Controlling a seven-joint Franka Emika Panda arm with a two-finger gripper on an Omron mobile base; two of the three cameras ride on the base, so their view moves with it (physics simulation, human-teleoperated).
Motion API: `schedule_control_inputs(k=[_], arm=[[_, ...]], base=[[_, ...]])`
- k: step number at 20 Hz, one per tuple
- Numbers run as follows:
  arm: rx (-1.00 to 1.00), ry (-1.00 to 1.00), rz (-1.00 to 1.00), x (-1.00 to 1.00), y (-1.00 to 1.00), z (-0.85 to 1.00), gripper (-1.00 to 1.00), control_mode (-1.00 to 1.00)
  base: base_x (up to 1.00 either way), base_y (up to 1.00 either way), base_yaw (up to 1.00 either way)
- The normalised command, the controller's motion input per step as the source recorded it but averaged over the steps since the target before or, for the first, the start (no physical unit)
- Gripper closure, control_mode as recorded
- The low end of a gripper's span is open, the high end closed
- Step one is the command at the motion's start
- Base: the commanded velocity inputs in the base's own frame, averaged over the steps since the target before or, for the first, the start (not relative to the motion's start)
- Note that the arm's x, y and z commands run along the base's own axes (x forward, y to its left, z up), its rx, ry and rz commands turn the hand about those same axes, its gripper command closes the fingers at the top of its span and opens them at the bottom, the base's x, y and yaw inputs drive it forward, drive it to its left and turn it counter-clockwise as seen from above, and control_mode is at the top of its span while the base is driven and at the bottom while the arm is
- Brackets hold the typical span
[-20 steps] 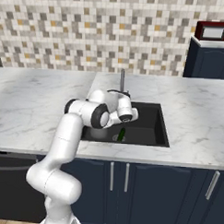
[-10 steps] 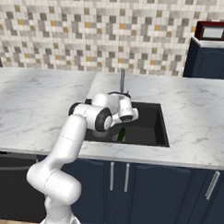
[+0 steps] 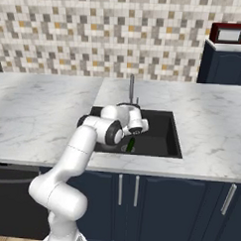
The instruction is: Open the cabinet, pick the kettle from the cabinet, and place it in the sink.
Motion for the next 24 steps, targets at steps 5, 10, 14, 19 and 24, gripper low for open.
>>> schedule_control_inputs(k=[5,10,14,19,24], arm=[[0.00,0.00,0.00,0.14,0.00,-0.24,1.00,-1.00],[0.00,0.00,0.00,0.12,0.00,-0.26,1.00,-1.00],[0.00,0.00,0.00,0.09,0.00,-0.24,1.00,-1.00],[0.00,0.00,0.00,0.07,0.00,-0.24,1.00,-1.00],[0.00,0.00,0.00,-0.06,0.00,-0.32,1.00,-1.00]], base=[[0.00,0.00,0.00],[0.00,0.00,0.00],[0.00,0.00,0.00],[0.00,0.00,0.00],[0.00,0.00,0.00]])
